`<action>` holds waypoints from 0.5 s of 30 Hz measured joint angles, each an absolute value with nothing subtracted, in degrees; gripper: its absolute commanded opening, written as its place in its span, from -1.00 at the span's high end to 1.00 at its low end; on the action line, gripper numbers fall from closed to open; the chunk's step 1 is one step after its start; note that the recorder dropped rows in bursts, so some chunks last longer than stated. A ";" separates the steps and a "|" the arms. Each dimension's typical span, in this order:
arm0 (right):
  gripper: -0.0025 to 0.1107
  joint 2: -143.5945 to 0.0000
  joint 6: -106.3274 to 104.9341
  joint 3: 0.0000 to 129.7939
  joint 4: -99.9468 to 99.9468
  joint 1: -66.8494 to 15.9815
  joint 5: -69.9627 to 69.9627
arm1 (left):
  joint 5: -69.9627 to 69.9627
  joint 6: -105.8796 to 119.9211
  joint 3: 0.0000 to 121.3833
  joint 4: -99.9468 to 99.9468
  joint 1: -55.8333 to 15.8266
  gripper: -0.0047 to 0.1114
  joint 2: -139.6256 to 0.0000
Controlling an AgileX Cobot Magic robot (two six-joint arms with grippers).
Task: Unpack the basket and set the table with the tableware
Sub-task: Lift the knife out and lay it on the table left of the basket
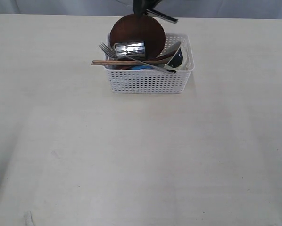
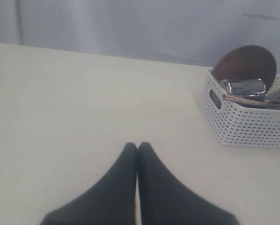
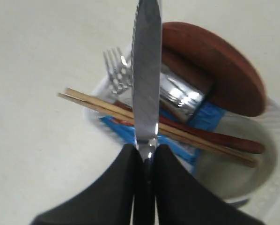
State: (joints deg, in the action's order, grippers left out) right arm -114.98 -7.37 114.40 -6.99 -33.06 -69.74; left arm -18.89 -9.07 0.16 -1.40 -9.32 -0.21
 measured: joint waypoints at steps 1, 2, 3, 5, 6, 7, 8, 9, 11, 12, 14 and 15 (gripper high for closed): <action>0.96 -114.98 -6.77 114.40 -8.62 -33.50 -69.74 | -18.89 -9.07 0.16 -1.40 -9.32 0.92 -0.21; 0.96 -114.98 -5.89 114.40 -10.46 -34.22 -69.74 | -18.89 -9.07 0.16 -1.40 -9.32 0.92 -0.21; 0.96 -114.98 -4.82 114.40 -11.72 -35.35 -69.74 | -18.89 -9.07 0.16 -1.40 -9.32 0.92 -0.21; 0.96 -114.98 -1.47 114.02 -12.59 -38.71 -69.62 | -18.89 -9.07 0.16 -1.40 -9.32 0.92 -0.21; 0.96 -114.98 0.37 113.76 -12.59 -40.31 -68.93 | -18.89 -9.07 0.16 -1.40 -9.32 0.92 -0.21; 0.96 -114.98 2.40 113.40 -12.28 -42.00 -68.05 | -18.89 -9.07 0.16 -1.40 -9.32 0.92 -0.21; 0.96 -114.98 5.93 112.71 -11.39 -44.59 -66.26 | -18.89 -9.07 0.16 -1.40 -9.32 0.92 -0.21; 0.96 -114.98 8.48 112.20 -10.67 -46.29 -64.91 | -18.89 -9.07 0.16 -1.40 -9.32 0.92 -0.21; 0.96 -115.09 15.43 110.79 -8.87 -50.33 -61.11 | -18.89 -9.07 0.16 -1.40 -9.32 0.92 -0.21; 0.96 -115.21 18.85 109.95 -8.14 -52.02 -59.41 | -18.89 -9.07 0.16 -1.40 -9.32 0.92 -0.21; 0.96 -115.92 25.10 108.05 -6.52 -54.62 -55.03 | -18.89 -9.07 0.16 -1.40 -9.32 0.92 -0.21; 0.96 -116.34 27.44 107.28 -5.65 -55.42 -52.90 | -18.89 -9.07 0.16 -1.40 -9.32 0.92 -0.21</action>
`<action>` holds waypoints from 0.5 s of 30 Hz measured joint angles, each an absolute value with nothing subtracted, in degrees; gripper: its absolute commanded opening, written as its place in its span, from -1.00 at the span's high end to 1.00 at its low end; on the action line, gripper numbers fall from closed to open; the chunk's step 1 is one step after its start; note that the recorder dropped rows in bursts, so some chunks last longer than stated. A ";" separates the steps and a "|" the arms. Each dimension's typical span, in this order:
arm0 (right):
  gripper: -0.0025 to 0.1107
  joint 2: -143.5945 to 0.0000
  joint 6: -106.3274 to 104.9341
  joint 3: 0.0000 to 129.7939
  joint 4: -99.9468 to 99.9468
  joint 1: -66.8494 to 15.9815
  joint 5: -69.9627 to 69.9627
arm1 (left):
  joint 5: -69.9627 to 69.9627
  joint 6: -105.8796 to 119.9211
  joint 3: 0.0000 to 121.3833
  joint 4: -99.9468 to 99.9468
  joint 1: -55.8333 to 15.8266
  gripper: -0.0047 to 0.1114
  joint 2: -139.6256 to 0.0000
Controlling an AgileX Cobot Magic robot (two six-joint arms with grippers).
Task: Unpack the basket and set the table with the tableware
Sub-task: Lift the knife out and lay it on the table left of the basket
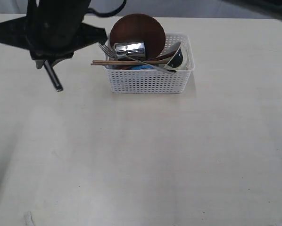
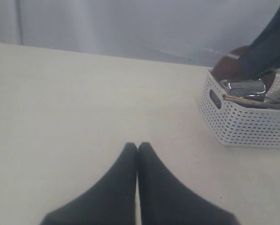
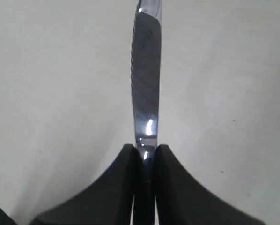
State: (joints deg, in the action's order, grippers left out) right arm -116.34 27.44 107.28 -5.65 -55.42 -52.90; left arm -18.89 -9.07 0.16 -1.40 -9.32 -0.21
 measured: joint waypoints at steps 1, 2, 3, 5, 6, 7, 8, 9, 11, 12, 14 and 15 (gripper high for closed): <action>0.96 -116.85 29.73 106.57 -4.95 -56.09 -51.32 | -18.89 -9.07 0.16 -1.40 -9.32 0.92 -0.21; 0.96 -117.71 33.12 105.64 -3.59 -56.93 -49.33 | -18.89 -9.07 0.16 -1.40 -9.32 0.92 -0.21; 0.96 -118.36 35.34 105.13 -2.77 -57.31 -48.23 | -18.89 -9.07 0.16 -1.40 -9.32 0.92 -0.21; 0.96 -120.18 40.65 103.96 -0.62 -58.32 -46.01 | -18.89 -9.07 0.16 -1.40 -9.32 0.92 -0.21; 0.96 -120.99 43.08 103.49 0.00 -58.78 -45.21 | -18.89 -9.07 0.16 -1.40 -9.32 0.92 -0.21; 0.96 -122.02 45.41 103.05 1.06 -59.27 -44.21 | -18.89 -9.07 0.16 -1.40 -9.32 0.92 -0.21; 0.96 -123.11 47.95 102.53 2.11 -59.79 -43.31 | -18.89 -9.07 0.16 -1.40 -9.32 0.92 -0.21; 0.96 -124.20 50.18 102.26 3.56 -60.25 -42.73 | -18.89 -9.07 0.16 -1.40 -9.32 0.92 -0.21; 0.96 -126.38 57.14 101.91 8.00 -61.69 -42.00 | -18.89 -9.07 0.16 -1.40 -9.32 0.92 -0.21; 0.96 -127.19 60.21 101.86 9.96 -62.25 -42.00 | -18.89 -9.07 0.16 -1.40 -9.32 0.92 -0.21; 0.96 -129.00 67.02 101.77 14.04 -63.61 -42.23 | -18.89 -9.07 0.16 -1.40 -9.32 0.92 -0.21; 0.96 -129.63 69.10 101.77 15.06 -64.15 -42.28 | -18.89 -9.07 0.16 -1.40 -9.32 0.92 -0.21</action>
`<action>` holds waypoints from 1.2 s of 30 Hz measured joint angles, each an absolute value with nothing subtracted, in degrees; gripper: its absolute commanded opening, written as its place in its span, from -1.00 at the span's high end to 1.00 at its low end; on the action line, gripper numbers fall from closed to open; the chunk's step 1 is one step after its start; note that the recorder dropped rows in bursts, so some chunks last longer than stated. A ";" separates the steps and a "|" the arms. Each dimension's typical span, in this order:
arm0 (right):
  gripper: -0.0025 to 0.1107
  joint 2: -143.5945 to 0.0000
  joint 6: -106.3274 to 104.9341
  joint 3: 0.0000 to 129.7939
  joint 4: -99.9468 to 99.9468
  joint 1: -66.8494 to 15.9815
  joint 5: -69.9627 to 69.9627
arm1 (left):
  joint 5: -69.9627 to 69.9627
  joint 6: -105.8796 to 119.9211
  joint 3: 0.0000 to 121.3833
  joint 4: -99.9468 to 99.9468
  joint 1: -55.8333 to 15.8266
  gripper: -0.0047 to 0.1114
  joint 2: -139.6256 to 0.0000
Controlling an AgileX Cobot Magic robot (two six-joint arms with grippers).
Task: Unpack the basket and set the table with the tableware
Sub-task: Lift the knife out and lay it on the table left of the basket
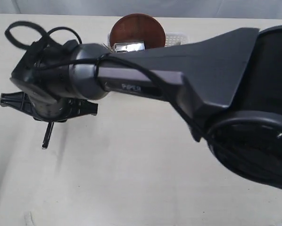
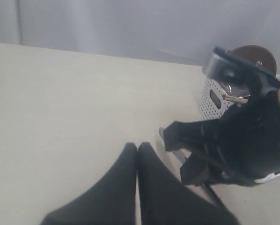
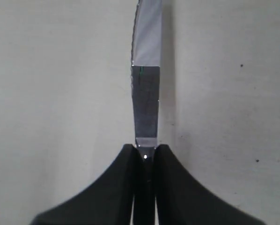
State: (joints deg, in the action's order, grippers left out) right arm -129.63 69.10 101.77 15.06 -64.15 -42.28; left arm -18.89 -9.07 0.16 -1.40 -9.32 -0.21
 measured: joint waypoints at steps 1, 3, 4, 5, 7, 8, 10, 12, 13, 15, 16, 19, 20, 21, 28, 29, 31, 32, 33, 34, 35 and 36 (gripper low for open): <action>0.96 -130.33 71.02 101.77 15.92 -64.58 -42.28 | -18.89 -9.07 0.16 -1.40 -9.32 0.92 -0.21; 0.96 -131.51 73.98 101.77 16.78 -65.25 -42.28 | -18.89 -9.07 0.16 -1.40 -9.32 0.92 -0.21; 0.96 -131.99 74.90 101.77 17.03 -65.39 -42.28 | -18.89 -9.07 0.16 -1.40 -9.32 0.92 -0.21; 0.96 -132.53 75.88 101.77 17.19 -65.49 -42.28 | -18.89 -9.07 0.16 -1.40 -9.32 0.92 -0.21; 0.96 -133.34 77.06 101.77 17.64 -65.64 -42.17 | -18.89 -9.07 0.16 -1.40 -9.32 0.92 -0.21; 0.96 -133.67 77.61 101.77 18.09 -65.64 -42.17 | -18.89 -9.07 0.16 -1.40 -9.32 0.92 -0.21; 0.96 -133.98 78.97 101.77 19.53 -65.64 -42.05 | -18.89 -9.07 0.16 -1.40 -9.32 0.92 -0.21; 0.96 -134.22 80.22 101.77 21.64 -65.64 -41.73 | -18.89 -9.07 0.16 -1.40 -9.32 0.92 -0.21; 0.96 -134.34 80.80 101.77 22.45 -65.64 -41.58 | -18.89 -9.07 0.16 -1.40 -9.32 0.92 -0.21; 0.96 -134.55 81.67 101.77 24.16 -65.64 -41.30 | -18.89 -9.07 0.16 -1.40 -9.32 0.92 -0.21; 0.96 -134.55 81.97 101.77 24.45 -65.64 -40.99 | -18.89 -9.07 0.16 -1.40 -9.32 0.92 -0.21; 0.96 -134.69 82.42 101.77 24.80 -65.19 -40.15 | -18.89 -9.07 0.16 -1.40 -9.32 0.92 -0.21; 0.96 -134.81 82.42 101.77 24.91 -65.06 -39.94 | -18.89 -9.07 0.16 -1.40 -9.32 0.92 -0.21; 0.96 -134.82 82.42 101.77 24.91 -65.06 -39.60 | -18.89 -9.07 0.16 -1.40 -9.32 0.92 -0.21; 0.75 -134.94 82.05 101.77 25.32 -64.95 -38.63 | -18.89 -9.07 0.16 -1.40 -9.32 0.92 -0.21; 0.64 -134.94 82.01 101.77 25.32 -64.95 -38.51 | -18.89 -9.07 0.16 -1.40 -9.32 0.92 -0.21; 0.41 -134.94 81.80 101.77 25.32 -64.95 -38.51 | -18.89 -9.07 0.16 -1.40 -9.32 0.92 -0.21; 0.38 -134.94 81.62 101.77 25.32 -64.95 -38.51 | -18.89 -9.07 0.16 -1.40 -9.32 0.92 -0.21; 0.35 -134.94 81.62 101.77 25.32 -64.95 -38.51 | -18.89 -9.07 0.16 -1.40 -9.32 0.92 -0.21; 0.35 -134.94 81.52 101.77 25.32 -64.95 -38.39 | -18.89 -9.07 0.16 -1.40 -9.32 0.92 -0.21; 0.35 -134.94 81.52 101.77 25.32 -64.95 -38.39 | -18.89 -9.07 0.16 -1.53 -9.32 0.92 -0.21; 0.35 -134.94 81.52 101.77 25.32 -64.95 -38.29 | -18.89 -9.07 0.16 -1.53 -9.32 0.92 -0.21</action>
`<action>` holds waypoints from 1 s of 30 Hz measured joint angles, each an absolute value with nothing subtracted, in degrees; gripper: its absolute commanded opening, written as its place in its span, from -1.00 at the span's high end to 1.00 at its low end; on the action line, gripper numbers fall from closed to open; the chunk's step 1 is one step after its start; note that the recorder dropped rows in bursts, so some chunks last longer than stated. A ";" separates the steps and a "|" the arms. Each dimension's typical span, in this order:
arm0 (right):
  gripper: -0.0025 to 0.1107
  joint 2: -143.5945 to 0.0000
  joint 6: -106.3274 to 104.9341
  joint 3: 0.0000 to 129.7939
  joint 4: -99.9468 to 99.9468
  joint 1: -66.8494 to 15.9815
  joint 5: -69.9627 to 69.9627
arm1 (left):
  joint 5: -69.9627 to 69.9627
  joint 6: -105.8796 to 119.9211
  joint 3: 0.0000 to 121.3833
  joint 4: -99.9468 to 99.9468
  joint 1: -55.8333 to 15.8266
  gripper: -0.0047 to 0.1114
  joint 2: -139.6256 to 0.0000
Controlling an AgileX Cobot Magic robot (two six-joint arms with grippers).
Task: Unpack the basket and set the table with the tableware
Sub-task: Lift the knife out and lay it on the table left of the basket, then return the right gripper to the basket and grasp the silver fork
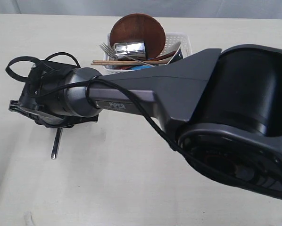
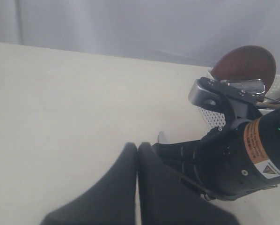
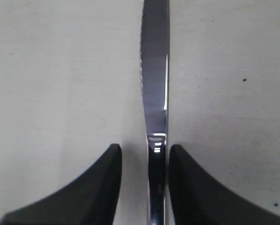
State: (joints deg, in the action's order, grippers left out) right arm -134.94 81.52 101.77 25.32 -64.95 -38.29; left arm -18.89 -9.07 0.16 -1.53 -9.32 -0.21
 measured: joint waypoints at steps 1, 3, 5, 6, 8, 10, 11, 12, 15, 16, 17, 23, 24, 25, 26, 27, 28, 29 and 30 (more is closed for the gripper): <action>0.35 -134.94 81.52 101.77 25.32 -64.95 -38.29 | -18.89 -9.07 0.16 -1.53 -9.32 0.92 -0.21; 0.35 -134.66 81.40 101.77 25.32 -64.95 -38.54 | -18.89 -9.07 0.16 -1.53 -9.32 0.92 -0.21; 0.35 -132.17 80.05 101.77 26.37 -64.95 -39.14 | -18.89 -9.07 0.16 -1.53 -9.32 0.92 -0.21; 0.35 -130.42 78.25 101.77 26.62 -64.95 -39.14 | -18.89 -9.07 0.16 -1.53 -9.32 0.92 -0.21; 0.35 -126.11 71.98 101.77 26.84 -64.95 -39.19 | -18.89 -9.07 0.16 -1.53 -9.32 0.92 -0.21; 0.35 -121.17 61.32 101.77 26.95 -64.95 -39.32 | -18.89 -9.07 0.16 -1.53 -9.32 0.92 -0.21; 0.35 -118.05 54.59 101.77 26.84 -64.62 -40.24 | -18.89 -9.07 0.16 -1.53 -9.32 0.92 -0.21; 0.35 -116.10 51.43 101.77 26.74 -64.43 -41.13 | -18.89 -9.07 0.16 -1.53 -9.32 0.92 -0.21; 0.35 -110.99 41.40 101.77 26.61 -62.08 -46.93 | -18.89 -9.07 0.16 -1.53 -9.32 0.92 -0.21; 0.35 -109.51 37.86 101.87 26.61 -60.66 -49.17 | -18.89 -9.07 0.16 -1.53 -9.32 0.92 -0.21; 0.35 -108.27 34.46 101.87 26.61 -58.99 -51.31 | -18.89 -9.07 0.16 -1.53 -9.32 0.92 -0.21; 0.35 -106.31 9.00 101.87 11.06 -44.64 -59.30 | -18.89 -9.07 0.16 -1.53 -9.32 0.92 -0.21; 0.35 -106.77 5.29 101.87 7.16 -42.55 -60.26 | -18.89 -9.07 0.16 -1.53 -9.32 0.92 -0.21; 0.35 -108.04 -0.94 101.87 0.79 -39.04 -61.32 | -18.89 -9.07 0.16 -1.53 -9.32 0.92 -0.21; 0.35 -108.66 -2.97 101.87 -0.85 -37.91 -61.54 | -18.89 -9.07 0.16 -1.53 -9.32 0.92 -0.21; 0.35 -110.17 -7.12 101.87 -2.89 -35.72 -61.80 | -18.89 -9.07 0.16 -1.53 -9.32 0.92 -0.21; 0.35 -111.01 -9.07 101.87 -3.46 -34.94 -61.90 | -18.89 -9.07 0.16 -1.53 -9.32 0.92 -0.21; 0.35 -112.63 -12.23 101.87 -3.83 -34.09 -62.03 | -18.89 -9.07 0.16 -1.53 -9.32 0.92 -0.21; 0.35 -113.42 -13.90 101.87 -3.83 -33.81 -62.17 | -18.89 -9.07 0.16 -1.53 -9.32 0.92 -0.21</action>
